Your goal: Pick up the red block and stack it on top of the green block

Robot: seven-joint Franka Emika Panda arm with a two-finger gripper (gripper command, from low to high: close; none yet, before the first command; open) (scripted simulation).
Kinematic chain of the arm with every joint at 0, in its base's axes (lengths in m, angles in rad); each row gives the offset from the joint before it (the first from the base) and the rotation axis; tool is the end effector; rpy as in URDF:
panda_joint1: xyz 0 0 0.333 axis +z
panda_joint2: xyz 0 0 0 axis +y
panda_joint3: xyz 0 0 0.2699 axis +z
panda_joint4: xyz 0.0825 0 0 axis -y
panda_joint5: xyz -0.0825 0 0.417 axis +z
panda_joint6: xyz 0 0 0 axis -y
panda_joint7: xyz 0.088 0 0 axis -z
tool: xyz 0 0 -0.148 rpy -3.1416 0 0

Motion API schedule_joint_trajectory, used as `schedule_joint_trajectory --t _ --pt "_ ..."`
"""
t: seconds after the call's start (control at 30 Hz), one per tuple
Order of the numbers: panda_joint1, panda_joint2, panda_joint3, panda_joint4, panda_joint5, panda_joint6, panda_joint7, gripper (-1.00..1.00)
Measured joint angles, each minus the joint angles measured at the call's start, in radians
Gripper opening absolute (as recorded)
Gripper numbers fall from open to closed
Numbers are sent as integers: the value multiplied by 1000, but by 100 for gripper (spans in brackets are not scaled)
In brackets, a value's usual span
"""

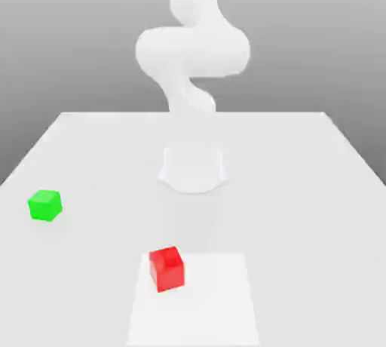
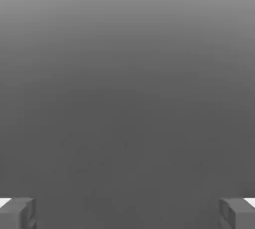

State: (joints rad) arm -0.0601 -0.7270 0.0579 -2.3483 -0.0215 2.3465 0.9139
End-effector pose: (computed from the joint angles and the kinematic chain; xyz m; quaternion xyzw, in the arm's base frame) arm 0.4672 0.0014 0.5979 -0.8403 0.4095 -0.3312 0.1285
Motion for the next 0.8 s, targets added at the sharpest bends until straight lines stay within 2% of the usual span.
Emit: schedule_joint_trajectory --t 0.23,0.53,0.67,0.8 --pt "-160 218 133 -136 -59 129 323 0" --pt "-299 492 207 -308 -107 292 708 0" --pt "-323 601 205 -385 -81 367 844 0" --pt "-325 692 203 -456 11 441 924 0"
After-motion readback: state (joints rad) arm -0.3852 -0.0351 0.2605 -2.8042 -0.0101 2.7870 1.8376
